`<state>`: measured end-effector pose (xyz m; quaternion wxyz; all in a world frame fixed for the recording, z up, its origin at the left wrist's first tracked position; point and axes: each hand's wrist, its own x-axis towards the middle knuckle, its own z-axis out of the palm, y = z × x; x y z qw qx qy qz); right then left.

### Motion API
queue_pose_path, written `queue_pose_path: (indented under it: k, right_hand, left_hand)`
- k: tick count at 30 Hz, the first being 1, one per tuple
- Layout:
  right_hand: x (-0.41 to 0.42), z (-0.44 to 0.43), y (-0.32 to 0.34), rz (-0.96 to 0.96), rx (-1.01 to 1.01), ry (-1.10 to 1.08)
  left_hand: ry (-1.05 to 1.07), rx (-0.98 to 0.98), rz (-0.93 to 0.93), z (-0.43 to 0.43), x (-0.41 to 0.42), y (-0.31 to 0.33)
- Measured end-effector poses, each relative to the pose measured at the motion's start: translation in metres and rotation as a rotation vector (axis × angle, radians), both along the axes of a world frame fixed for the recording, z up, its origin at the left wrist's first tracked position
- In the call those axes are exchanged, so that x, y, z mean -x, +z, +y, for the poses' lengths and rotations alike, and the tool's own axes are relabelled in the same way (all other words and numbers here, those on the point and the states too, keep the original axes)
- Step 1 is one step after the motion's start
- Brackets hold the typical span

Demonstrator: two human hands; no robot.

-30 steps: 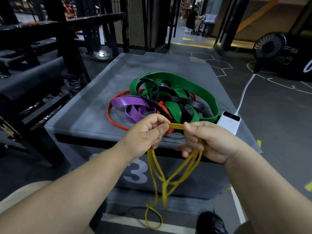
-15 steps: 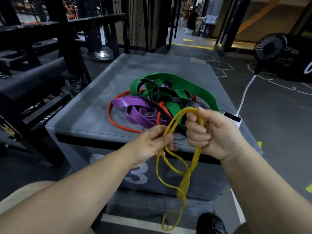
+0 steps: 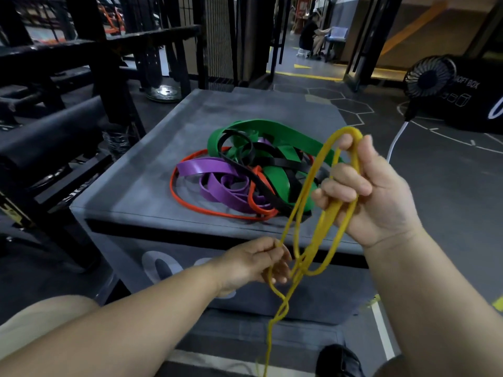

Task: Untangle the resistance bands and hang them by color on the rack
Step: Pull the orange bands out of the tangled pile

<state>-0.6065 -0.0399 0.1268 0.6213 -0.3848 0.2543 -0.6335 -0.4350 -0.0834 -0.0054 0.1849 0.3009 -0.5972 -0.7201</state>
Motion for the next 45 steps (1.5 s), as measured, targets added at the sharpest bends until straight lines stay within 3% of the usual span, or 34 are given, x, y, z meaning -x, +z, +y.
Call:
queue_pose_path:
  k: [4,8,15,18,24,31,35,40,45]
  right_hand:
    - [0.004,-0.002,0.005,-0.100,-0.006,-0.115]
    - [0.011,-0.004,0.006,-0.167,0.022,-0.169]
    - [0.018,-0.005,0.008,-0.242,0.097,-0.306]
    - [0.022,-0.005,0.010,-0.245,0.136,-0.346]
    - [0.017,-0.004,0.010,-0.122,0.097,-0.481]
    - [0.015,-0.011,-0.001,0.020,0.026,-0.522]
    - [0.015,-0.015,-0.013,0.151,0.014,-0.480]
    - [0.006,-0.017,-0.030,0.324,0.019,-0.465]
    - [-0.007,-0.019,-0.047,0.421,0.008,-0.421]
  left_hand:
    - [-0.020,0.015,-0.086,0.004,0.005,-0.012]
    - [-0.107,0.138,-0.268,0.005,0.003,-0.016]
    - [-0.065,0.270,-0.620,-0.006,0.000,-0.028]
    - [-0.086,0.346,-0.759,-0.009,-0.004,-0.027]
    - [-0.136,0.385,-0.833,-0.010,-0.010,-0.032]
    - [-0.040,0.353,-0.659,-0.005,-0.007,-0.027]
    - [-0.058,0.557,-0.665,-0.008,-0.003,-0.022]
    - [-0.021,0.754,-0.437,-0.006,-0.005,-0.007]
    - [-0.024,0.930,-0.368,-0.004,-0.007,0.013]
